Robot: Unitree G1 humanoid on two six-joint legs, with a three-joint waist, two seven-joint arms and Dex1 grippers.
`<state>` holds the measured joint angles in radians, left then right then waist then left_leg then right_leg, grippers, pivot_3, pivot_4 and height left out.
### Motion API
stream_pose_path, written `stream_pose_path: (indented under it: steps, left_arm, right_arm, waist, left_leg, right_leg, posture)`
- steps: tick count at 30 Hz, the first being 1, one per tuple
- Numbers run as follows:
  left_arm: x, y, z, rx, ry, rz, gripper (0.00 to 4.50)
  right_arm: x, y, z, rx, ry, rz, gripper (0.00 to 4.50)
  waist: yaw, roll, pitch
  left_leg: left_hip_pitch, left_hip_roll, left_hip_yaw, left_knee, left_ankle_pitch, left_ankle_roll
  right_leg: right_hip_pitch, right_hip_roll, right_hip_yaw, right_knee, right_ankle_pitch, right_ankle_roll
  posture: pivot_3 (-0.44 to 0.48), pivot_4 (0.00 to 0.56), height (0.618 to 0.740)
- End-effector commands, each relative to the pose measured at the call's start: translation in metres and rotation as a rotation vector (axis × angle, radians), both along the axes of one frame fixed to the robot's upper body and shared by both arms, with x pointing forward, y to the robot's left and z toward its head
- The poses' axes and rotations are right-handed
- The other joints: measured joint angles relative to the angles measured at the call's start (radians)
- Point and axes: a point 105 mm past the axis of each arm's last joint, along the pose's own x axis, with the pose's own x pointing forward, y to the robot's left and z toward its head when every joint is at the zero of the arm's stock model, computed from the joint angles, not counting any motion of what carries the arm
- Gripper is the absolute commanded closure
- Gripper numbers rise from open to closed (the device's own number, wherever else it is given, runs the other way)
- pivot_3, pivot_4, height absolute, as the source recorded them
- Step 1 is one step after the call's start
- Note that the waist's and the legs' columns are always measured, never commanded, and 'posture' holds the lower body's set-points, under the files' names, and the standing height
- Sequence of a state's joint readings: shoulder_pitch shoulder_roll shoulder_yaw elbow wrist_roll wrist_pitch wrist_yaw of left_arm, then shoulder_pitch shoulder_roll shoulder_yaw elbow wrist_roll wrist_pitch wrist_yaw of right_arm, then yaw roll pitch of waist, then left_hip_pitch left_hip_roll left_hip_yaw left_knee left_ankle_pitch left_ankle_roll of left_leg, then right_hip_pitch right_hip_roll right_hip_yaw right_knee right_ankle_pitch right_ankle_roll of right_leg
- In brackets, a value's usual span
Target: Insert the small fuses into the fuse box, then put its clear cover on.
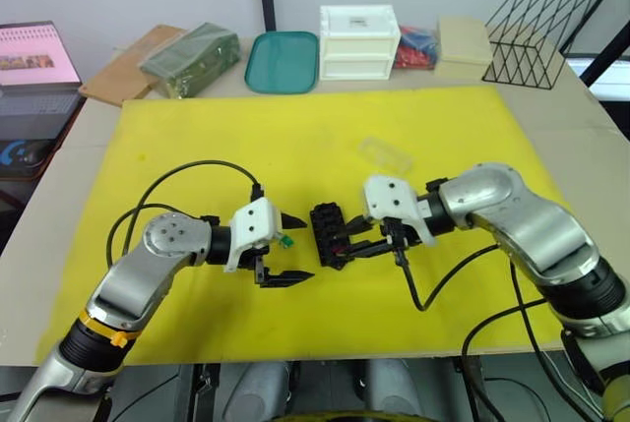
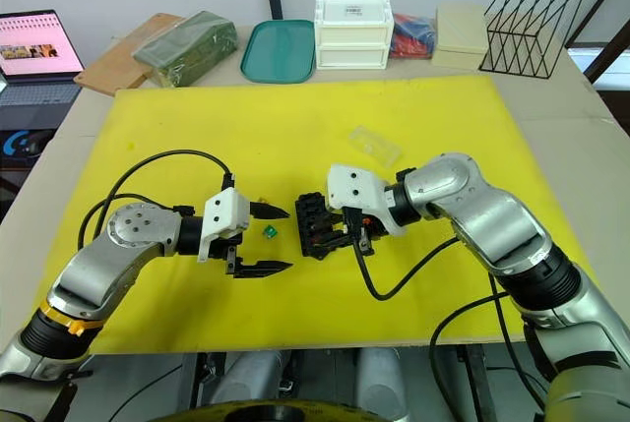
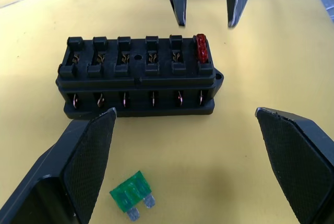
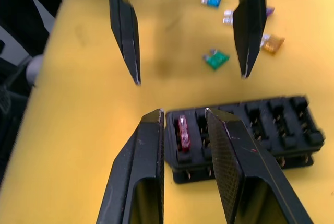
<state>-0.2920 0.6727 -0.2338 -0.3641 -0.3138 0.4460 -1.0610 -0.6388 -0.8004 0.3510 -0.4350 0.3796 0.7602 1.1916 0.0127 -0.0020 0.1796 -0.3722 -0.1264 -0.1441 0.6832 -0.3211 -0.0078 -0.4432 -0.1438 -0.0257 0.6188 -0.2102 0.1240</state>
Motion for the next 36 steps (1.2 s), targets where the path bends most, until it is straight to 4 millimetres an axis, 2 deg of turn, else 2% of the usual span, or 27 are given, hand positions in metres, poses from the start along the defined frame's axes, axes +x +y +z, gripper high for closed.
stream_pose_path:
  steps: [1,3,13,17,21,24,29,36]
  left_arm:
    - [0.003,-0.001,0.009,-0.008,-0.046,-0.004,0.00]
    - [0.003,-0.001,0.010,-0.009,-0.047,-0.002,0.00]
    - [0.003,-0.001,0.009,-0.010,-0.047,0.007,0.00]
    - [0.003,-0.001,0.010,-0.012,-0.048,0.008,0.00]
    - [0.004,-0.002,0.010,-0.013,-0.049,0.008,0.00]
    - [0.004,-0.002,0.010,-0.014,-0.049,0.009,0.00]
    - [0.004,-0.001,0.011,-0.013,-0.048,0.011,0.00]
    - [0.003,0.006,0.018,-0.015,-0.051,0.017,0.00]
  right_arm:
    - [-0.005,0.006,0.010,0.047,-0.015,0.036,3.80]
    - [-0.005,0.007,0.008,0.060,0.002,0.037,4.46]
    - [0.000,0.003,-0.007,0.052,0.000,0.033,4.46]
    - [0.001,-0.002,-0.021,0.028,0.031,0.022,4.46]
    - [0.006,-0.012,-0.045,-0.032,0.045,-0.007,4.46]
    - [0.008,-0.017,-0.052,-0.057,0.037,-0.007,4.46]
    - [0.008,-0.014,-0.041,-0.027,0.014,0.003,4.46]
    - [0.005,-0.002,0.003,0.090,-0.027,0.026,4.46]
  waist:
    - [0.000,0.000,0.000]
    - [0.000,0.000,0.000]
    - [0.000,0.000,0.000]
    - [0.000,0.000,0.000]
    - [-0.001,0.000,0.000]
    - [0.000,0.000,0.000]
    - [0.000,0.000,0.000]
    - [0.000,0.000,0.000]
  left_leg:
    - [0.000,0.000,0.000,0.000,0.000,0.000]
    - [0.000,0.000,0.000,0.000,0.000,0.000]
    - [0.000,0.000,0.000,0.000,0.000,0.000]
    - [0.000,0.000,0.000,0.000,0.000,0.000]
    - [0.000,0.000,0.000,0.000,0.000,0.000]
    - [0.001,0.000,0.000,0.000,0.000,0.000]
    - [0.001,0.000,0.000,0.000,0.000,0.000]
    - [0.001,0.000,0.000,0.000,0.000,0.000]
  right_leg:
    - [0.000,0.000,0.000,0.000,0.000,0.000]
    - [0.000,0.000,0.000,0.000,0.000,0.000]
    - [0.000,0.000,0.000,0.000,0.000,0.000]
    - [0.000,0.000,0.000,0.000,0.000,0.000]
    - [0.000,0.000,0.000,0.000,0.000,0.000]
    - [0.001,0.000,0.000,0.000,0.000,0.000]
    - [0.001,0.000,0.000,0.000,0.000,0.000]
    - [0.000,0.001,0.000,0.000,0.001,0.000]
  posture:
    - [0.000,0.150,0.740]
    - [0.000,0.150,0.740]
    - [0.000,0.150,0.740]
    - [0.000,0.150,0.740]
    - [0.000,0.150,0.740]
    - [0.000,0.150,0.740]
    - [0.000,0.150,0.740]
    - [0.000,0.150,0.740]
